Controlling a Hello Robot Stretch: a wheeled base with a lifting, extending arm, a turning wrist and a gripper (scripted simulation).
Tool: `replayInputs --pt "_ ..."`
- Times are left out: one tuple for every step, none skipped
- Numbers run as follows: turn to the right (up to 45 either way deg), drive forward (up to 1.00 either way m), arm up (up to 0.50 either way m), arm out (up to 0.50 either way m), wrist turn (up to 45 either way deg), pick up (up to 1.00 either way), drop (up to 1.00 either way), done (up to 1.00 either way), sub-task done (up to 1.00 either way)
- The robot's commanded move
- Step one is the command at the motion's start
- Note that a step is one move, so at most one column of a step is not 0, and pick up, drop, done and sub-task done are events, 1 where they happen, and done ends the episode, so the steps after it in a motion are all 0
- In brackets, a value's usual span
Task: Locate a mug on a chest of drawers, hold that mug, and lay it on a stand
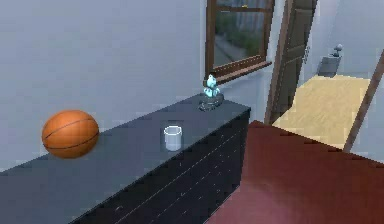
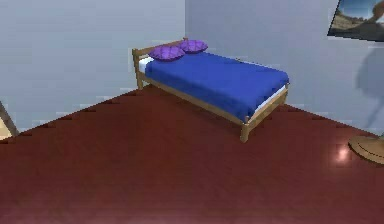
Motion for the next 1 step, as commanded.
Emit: replayInputs --pt "3.0 0.00 0.00 0.00 0.0 0.00 0.00 0.00 0.00"
